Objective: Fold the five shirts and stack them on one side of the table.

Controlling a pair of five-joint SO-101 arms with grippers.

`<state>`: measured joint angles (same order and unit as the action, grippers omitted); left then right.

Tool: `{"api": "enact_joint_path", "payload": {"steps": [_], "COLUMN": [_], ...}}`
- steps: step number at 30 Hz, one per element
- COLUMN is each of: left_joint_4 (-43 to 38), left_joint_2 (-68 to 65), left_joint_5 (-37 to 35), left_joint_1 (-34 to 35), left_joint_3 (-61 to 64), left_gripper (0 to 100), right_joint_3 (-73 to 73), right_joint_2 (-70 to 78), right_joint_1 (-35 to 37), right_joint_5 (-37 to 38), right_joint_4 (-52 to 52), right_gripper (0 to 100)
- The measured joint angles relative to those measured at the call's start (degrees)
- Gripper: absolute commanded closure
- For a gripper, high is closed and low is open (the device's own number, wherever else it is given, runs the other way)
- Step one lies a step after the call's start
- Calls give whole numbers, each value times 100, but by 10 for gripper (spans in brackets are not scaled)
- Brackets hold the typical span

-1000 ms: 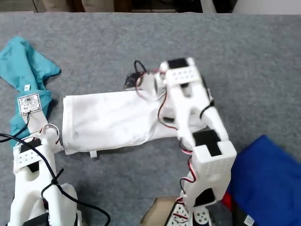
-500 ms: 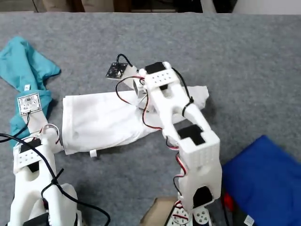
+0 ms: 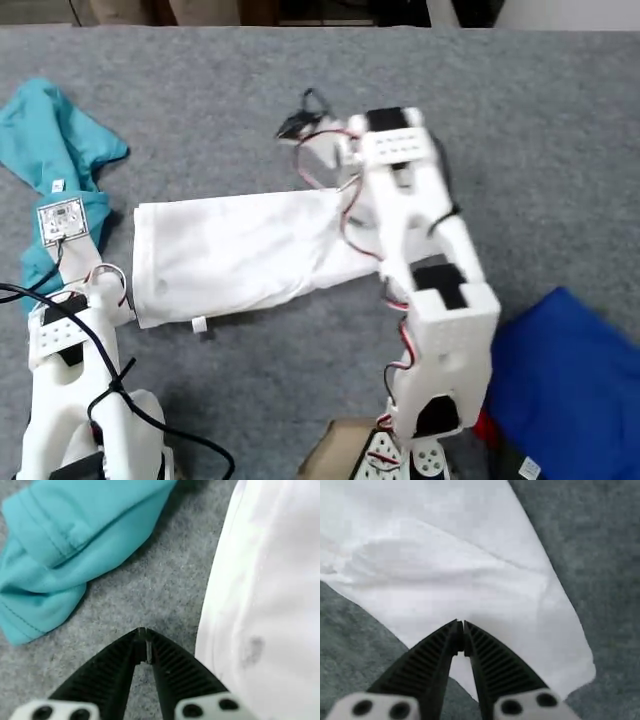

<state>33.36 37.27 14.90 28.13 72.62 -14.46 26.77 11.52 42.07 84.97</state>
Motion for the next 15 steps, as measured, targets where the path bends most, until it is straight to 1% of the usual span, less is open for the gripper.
{"api": "enact_joint_path", "payload": {"steps": [3, 6, 9, 12, 15], "left_joint_4": [0, 0, 0, 9, 404], "left_joint_2": [0, 0, 0, 0, 53], "left_joint_5": [9, 0, 18, 18, 18], "left_joint_1": [0, -114, -158, -158, -158], "left_joint_3": [0, 18, 35, 35, -185], "left_gripper": [980, 980, 980, 977, 976], "right_joint_3": [53, 325, 554, 527, 527], "right_joint_2": [-9, 123, 554, 721, 668], "right_joint_1": [-360, -554, -580, -615, -738], "right_joint_5": [0, 0, 0, -18, -290], "right_joint_4": [-97, -598, -1073, -1143, -1143], "right_gripper": [984, 983, 985, 986, 986]}}
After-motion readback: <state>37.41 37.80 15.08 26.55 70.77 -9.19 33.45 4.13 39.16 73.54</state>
